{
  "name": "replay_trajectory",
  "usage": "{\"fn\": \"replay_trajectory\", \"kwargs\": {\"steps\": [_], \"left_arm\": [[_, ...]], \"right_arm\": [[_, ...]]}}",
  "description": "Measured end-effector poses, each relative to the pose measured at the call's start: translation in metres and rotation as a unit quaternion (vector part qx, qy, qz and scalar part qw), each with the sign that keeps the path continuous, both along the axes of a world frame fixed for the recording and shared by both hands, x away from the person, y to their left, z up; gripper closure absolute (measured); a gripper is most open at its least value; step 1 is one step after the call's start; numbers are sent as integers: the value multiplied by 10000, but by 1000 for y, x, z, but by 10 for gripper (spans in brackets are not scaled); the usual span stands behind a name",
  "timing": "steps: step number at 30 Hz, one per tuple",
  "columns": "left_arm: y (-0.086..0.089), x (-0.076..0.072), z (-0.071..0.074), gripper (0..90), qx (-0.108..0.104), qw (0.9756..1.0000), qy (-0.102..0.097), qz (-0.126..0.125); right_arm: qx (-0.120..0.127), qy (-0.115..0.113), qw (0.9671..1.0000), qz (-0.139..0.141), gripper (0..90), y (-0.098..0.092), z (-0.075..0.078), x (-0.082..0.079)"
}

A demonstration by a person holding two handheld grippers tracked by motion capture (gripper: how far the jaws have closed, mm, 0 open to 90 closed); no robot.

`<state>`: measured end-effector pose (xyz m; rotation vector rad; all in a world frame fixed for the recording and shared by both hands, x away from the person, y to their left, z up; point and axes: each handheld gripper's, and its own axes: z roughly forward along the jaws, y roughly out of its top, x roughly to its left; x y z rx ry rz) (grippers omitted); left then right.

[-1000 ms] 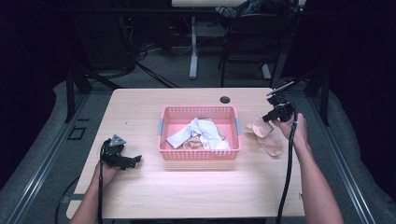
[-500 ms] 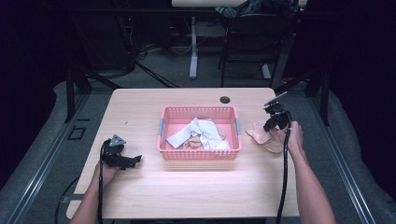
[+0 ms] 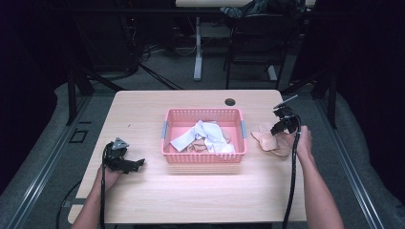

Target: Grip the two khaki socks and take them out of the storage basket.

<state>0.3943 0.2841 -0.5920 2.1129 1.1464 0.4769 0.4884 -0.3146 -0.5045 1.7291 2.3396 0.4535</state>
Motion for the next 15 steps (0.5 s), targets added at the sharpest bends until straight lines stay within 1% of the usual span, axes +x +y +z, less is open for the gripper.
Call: {"fn": "replay_trajectory", "kwargs": {"steps": [1,2,3,4,5,7,10,12,13,15], "left_arm": [[0,0,0,0,0,10000,0,0],[0,0,0,0,-4,10000,3,6],[0,0,0,0,3,10000,8,1],[0,0,0,0,2,10000,2,-1],[0,0,0,0,-1,10000,2,0],[0,0,0,0,-4,10000,0,3],[0,0,0,0,1,10000,0,-1],[0,0,0,0,2,10000,0,0],[0,0,0,0,1,10000,2,1],[0,0,0,0,3,10000,7,4]], "right_arm": [[0,0,10000,0,698,0,0,0],[-34,-70,10000,19,649,0,5,-3],[-52,-130,9999,-10,619,1,6,-5],[-61,-123,9999,26,594,0,9,-6],[-47,-200,9998,-1,575,1,11,-8],[-27,-247,9997,35,495,0,17,-12],[-47,-379,9993,20,454,1,24,-18],[53,-396,9992,68,401,0,28,-21],[100,-398,9991,80,389,0,30,-23],[103,-453,9989,96,341,0,34,-25]]}}
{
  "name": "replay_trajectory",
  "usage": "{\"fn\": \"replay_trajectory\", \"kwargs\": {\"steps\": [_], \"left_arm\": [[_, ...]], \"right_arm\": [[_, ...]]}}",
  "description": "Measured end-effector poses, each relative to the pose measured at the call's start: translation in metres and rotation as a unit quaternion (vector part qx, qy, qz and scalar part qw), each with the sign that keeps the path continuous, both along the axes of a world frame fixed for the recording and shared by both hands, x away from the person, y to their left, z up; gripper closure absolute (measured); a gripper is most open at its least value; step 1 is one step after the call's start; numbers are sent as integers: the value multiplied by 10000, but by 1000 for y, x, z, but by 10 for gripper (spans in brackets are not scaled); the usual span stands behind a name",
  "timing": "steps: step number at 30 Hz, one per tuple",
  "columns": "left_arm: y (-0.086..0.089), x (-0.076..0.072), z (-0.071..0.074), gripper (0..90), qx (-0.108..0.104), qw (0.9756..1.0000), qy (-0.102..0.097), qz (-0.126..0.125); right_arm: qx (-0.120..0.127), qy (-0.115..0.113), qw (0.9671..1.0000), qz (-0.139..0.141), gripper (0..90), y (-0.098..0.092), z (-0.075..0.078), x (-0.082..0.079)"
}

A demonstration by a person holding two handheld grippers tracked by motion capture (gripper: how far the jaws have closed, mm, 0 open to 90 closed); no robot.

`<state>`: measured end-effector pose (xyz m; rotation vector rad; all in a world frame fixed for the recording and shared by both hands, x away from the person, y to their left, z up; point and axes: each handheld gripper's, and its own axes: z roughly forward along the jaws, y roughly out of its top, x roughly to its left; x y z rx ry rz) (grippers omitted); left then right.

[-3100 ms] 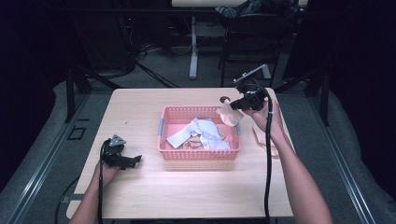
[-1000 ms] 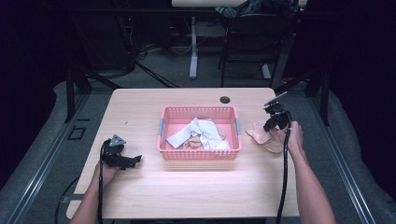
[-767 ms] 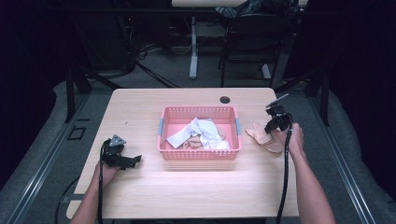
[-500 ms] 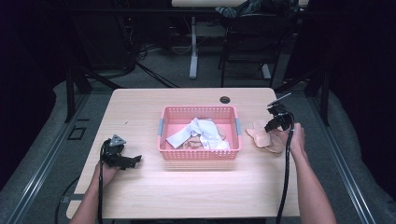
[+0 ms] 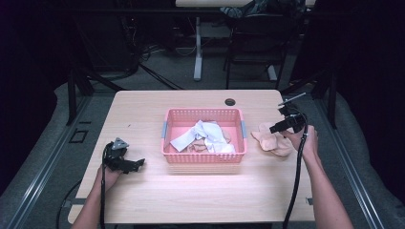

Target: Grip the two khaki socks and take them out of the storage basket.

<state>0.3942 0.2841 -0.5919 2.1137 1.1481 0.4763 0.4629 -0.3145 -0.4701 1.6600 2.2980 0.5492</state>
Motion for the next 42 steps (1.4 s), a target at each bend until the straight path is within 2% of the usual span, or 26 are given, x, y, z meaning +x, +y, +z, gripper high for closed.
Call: {"fn": "replay_trajectory", "kwargs": {"steps": [4,5,9,12,18,25,33,35,38,40,42], "left_arm": [[0,0,0,0,7,10000,-4,-10],[0,0,0,0,4,10000,-3,-8],[0,0,0,0,6,10000,2,-7],[0,0,0,0,6,10000,-4,-10],[0,0,0,0,-4,10000,-6,2],[0,0,0,0,-3,10000,0,6],[0,0,0,0,-3,10000,3,11],[0,0,0,0,-6,10000,3,12],[0,0,0,0,-3,10000,3,11],[0,0,0,0,-3,10000,3,11],[0,0,0,1,-3,10000,-3,6]], "right_arm": [[145,-103,9998,54,278,1,7,-6],[243,-201,9994,144,241,3,10,-10],[350,-290,9984,350,190,7,18,-17],[340,-354,9975,506,151,13,24,-23],[358,-476,9954,756,130,24,33,-34],[255,-505,9930,1039,96,37,34,-46],[213,-436,9912,1229,68,45,23,-62],[222,-454,9910,1242,66,47,18,-68],[75,-337,9907,1320,56,48,6,-75],[99,-232,9906,1343,54,48,-3,-79],[14,-152,9907,1349,53,47,-11,-82]]}}
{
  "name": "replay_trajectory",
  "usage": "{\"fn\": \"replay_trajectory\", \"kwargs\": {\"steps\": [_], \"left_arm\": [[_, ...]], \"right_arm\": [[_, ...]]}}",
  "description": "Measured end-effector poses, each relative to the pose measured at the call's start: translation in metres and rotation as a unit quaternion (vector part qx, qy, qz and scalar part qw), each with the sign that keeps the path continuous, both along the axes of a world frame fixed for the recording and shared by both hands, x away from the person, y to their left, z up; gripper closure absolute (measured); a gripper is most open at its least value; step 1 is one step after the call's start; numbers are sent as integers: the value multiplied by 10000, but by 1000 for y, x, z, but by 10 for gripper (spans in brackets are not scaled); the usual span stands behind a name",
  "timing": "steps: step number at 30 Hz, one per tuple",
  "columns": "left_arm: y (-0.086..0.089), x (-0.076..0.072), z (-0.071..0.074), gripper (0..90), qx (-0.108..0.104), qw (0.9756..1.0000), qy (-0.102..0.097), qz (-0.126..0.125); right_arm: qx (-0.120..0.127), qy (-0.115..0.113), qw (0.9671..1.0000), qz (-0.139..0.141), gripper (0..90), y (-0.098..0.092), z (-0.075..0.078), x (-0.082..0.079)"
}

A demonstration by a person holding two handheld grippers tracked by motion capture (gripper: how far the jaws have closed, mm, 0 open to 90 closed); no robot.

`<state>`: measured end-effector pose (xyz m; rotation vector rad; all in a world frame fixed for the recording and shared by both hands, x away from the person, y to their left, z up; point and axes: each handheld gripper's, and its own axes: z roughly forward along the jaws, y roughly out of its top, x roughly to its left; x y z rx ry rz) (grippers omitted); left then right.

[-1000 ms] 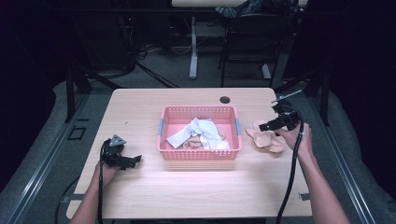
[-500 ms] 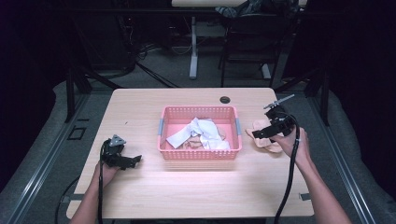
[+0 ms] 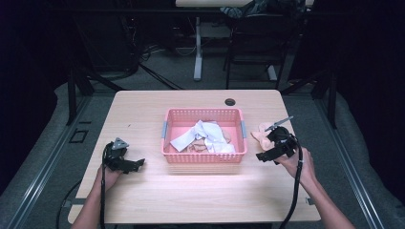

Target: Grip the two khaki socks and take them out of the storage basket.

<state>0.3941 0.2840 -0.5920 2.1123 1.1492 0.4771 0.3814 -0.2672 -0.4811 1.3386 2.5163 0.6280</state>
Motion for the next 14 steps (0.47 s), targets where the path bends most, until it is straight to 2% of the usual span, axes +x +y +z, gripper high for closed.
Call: {"fn": "replay_trajectory", "kwargs": {"steps": [2,6,10,12,14], "left_arm": [[0,0,0,0,-8,10000,8,10],[0,0,0,0,5,10000,-3,-15],[0,0,0,0,-4,10000,0,-7],[0,0,0,0,11,10000,-9,-24],[0,0,0,0,11,10000,-4,-22]], "right_arm": [[-25,126,9999,16,54,-2,-7,-1],[-36,161,9999,2,60,-2,-15,-2],[-244,373,9990,97,68,3,-30,-4],[-310,397,9986,150,65,4,-32,-3],[-262,378,9989,91,61,3,-33,-2]]}}
